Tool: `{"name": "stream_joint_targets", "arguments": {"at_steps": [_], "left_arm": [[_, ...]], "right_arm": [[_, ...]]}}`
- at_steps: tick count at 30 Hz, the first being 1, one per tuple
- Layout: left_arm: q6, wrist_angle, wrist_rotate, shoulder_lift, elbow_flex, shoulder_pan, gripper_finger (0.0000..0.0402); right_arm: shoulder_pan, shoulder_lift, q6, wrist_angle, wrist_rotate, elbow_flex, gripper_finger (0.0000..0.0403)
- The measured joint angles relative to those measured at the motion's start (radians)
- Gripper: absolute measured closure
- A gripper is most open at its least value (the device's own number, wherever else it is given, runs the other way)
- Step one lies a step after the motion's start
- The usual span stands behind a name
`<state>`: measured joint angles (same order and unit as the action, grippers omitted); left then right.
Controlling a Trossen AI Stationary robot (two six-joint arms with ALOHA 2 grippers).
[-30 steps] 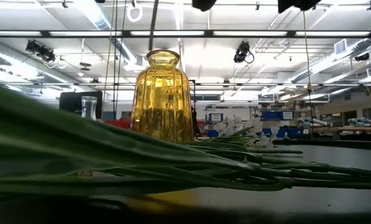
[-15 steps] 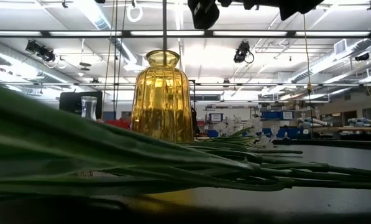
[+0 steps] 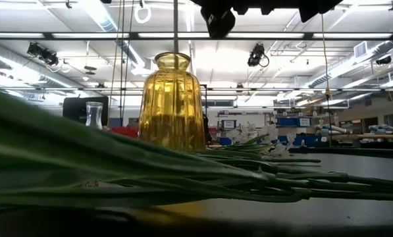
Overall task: Sort flowers into vase by color
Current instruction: Put the top pink flower into the yellow vase
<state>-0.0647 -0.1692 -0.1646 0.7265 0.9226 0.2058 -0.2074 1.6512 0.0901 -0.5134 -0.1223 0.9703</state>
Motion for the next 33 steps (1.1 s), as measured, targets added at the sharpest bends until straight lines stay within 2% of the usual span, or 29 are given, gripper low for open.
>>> {"name": "stream_joint_targets", "arguments": {"at_steps": [9, 14, 20, 25, 33], "left_arm": [[0.0, 0.0, 0.0, 0.0, 0.0, 0.0, 0.0205], [0.0, 0.0, 0.0, 0.0, 0.0, 0.0, 0.0205], [0.0, 0.0, 0.0, 0.0, 0.0, 0.0, 0.0205], [0.0, 0.0, 0.0, 0.0, 0.0, 0.0, 0.0205], [0.0, 0.0, 0.0, 0.0, 0.0, 0.0, 0.0205]], "right_arm": [[-0.003, 0.0, 0.019, -0.001, -0.007, 0.0, 0.0241], [-0.02, -0.002, 0.095, 0.029, -0.021, 0.0, 0.0206], [-0.033, -0.002, 0.122, 0.23, -0.043, 0.067, 0.0188], [-0.033, -0.002, 0.148, 0.44, -0.007, 0.174, 0.0187], [0.001, -0.003, 0.367, 0.749, 0.005, 0.314, 0.0187]]}}
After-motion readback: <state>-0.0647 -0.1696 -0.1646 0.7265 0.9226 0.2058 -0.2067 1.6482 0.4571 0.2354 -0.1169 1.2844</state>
